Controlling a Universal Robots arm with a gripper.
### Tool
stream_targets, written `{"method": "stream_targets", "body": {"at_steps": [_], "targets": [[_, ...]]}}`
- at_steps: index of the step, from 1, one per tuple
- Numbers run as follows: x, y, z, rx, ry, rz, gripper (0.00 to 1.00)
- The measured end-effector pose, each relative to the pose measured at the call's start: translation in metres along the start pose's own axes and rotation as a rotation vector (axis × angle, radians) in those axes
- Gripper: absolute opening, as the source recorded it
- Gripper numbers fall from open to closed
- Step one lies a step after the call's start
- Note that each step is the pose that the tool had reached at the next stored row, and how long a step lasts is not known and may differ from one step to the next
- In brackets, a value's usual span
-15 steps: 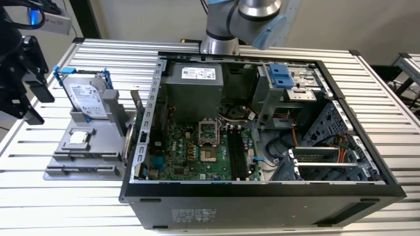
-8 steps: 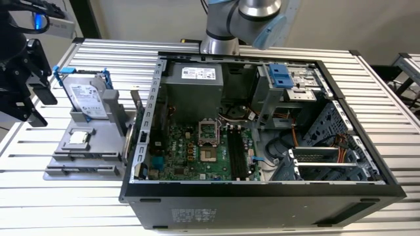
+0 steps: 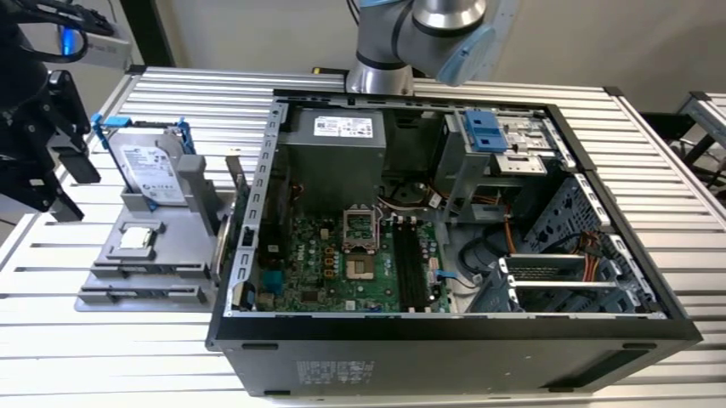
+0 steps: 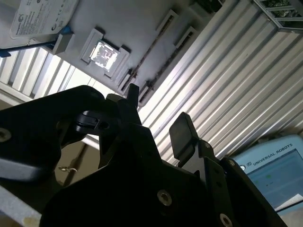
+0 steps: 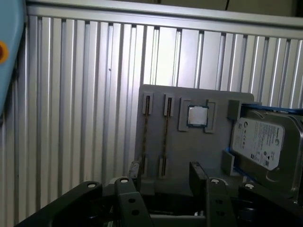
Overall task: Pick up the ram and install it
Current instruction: 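Pick up the ram and move it above insertion slot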
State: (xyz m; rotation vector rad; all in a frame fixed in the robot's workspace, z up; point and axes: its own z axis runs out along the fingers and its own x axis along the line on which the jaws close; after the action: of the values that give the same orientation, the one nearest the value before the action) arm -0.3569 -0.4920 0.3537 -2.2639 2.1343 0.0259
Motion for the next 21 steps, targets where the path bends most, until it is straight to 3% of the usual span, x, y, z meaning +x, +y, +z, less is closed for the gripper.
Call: {"method": "stream_targets", "body": {"at_steps": [21], "targets": [[0.0008,0.0003,0.0234,0.0002,0.0001,-0.002,1.00]]}}
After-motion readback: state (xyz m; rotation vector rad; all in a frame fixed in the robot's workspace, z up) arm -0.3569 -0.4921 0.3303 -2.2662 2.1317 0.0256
